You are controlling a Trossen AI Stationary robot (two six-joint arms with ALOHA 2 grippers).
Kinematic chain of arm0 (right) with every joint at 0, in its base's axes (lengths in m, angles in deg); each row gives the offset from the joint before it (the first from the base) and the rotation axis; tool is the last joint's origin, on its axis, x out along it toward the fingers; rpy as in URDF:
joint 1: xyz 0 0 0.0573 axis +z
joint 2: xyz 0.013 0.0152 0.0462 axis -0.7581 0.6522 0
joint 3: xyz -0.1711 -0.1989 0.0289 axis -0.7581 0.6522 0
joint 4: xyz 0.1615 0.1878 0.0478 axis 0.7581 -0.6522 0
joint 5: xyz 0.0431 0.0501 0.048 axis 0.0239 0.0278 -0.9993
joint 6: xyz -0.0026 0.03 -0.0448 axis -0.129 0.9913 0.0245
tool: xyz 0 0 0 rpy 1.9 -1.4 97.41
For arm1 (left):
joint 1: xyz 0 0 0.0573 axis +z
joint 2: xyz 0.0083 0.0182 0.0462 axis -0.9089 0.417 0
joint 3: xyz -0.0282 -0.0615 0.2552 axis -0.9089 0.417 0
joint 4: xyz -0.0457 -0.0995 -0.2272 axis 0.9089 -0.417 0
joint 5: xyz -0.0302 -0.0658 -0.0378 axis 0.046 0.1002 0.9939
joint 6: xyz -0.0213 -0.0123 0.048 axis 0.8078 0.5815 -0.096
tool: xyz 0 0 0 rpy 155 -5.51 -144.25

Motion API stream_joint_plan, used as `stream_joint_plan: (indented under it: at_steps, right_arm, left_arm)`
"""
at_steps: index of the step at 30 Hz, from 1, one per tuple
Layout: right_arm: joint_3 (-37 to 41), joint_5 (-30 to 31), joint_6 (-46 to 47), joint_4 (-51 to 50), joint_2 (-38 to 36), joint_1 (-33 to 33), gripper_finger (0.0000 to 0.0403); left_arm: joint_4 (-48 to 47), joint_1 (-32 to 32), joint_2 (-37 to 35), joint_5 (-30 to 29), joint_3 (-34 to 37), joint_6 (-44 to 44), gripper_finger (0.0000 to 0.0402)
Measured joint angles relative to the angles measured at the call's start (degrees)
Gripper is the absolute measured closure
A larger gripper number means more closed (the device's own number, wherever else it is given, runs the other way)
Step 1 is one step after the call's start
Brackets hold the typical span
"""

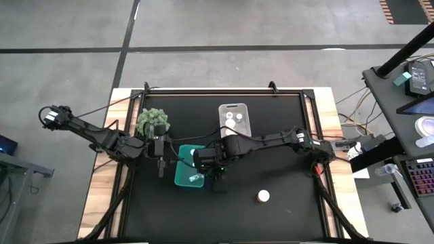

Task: Pick and place medicine bottles into bin by pill shape (circle, oval)
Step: Put the orange pill bottle into the white bin

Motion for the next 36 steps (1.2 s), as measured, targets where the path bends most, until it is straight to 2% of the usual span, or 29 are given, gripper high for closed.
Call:
stream_joint_plan:
  at_steps: [11,15,20,25,28,32,36]
  right_arm:
    - [0.19,3.24,-0.44,-13.73,0.02,3.70,0.0211]
    - [2.29,9.59,0.39,-17.61,-1.50,5.67,0.0211]
    - [10.03,10.58,5.53,-16.13,-7.41,7.79,0.0211]
    - [22.90,14.81,9.73,-6.34,-18.06,9.14,0.0211]
    - [30.81,15.79,18.21,-1.37,-24.87,8.92,0.0211]
    - [39.49,14.72,39.44,-0.74,-32.85,8.87,0.0208]
    - [47.18,11.71,60.75,-0.40,-38.98,11.14,0.0182]
  left_arm:
    - [0.19,0.00,0.00,-0.03,0.09,2.02,0.0166]
    - [0.19,-0.20,0.00,-0.04,0.09,2.14,0.0166]
    - [0.38,-0.61,0.00,-0.09,0.09,2.82,0.0166]
    - [0.66,-0.70,0.00,-0.09,0.09,3.67,0.0166]
    - [0.98,-0.70,0.00,-0.09,0.09,3.62,0.0166]
    - [2.45,-0.70,0.00,-0.14,0.11,2.97,0.0166]
    - [3.53,-0.70,0.00,-0.15,0.13,2.07,0.0166]
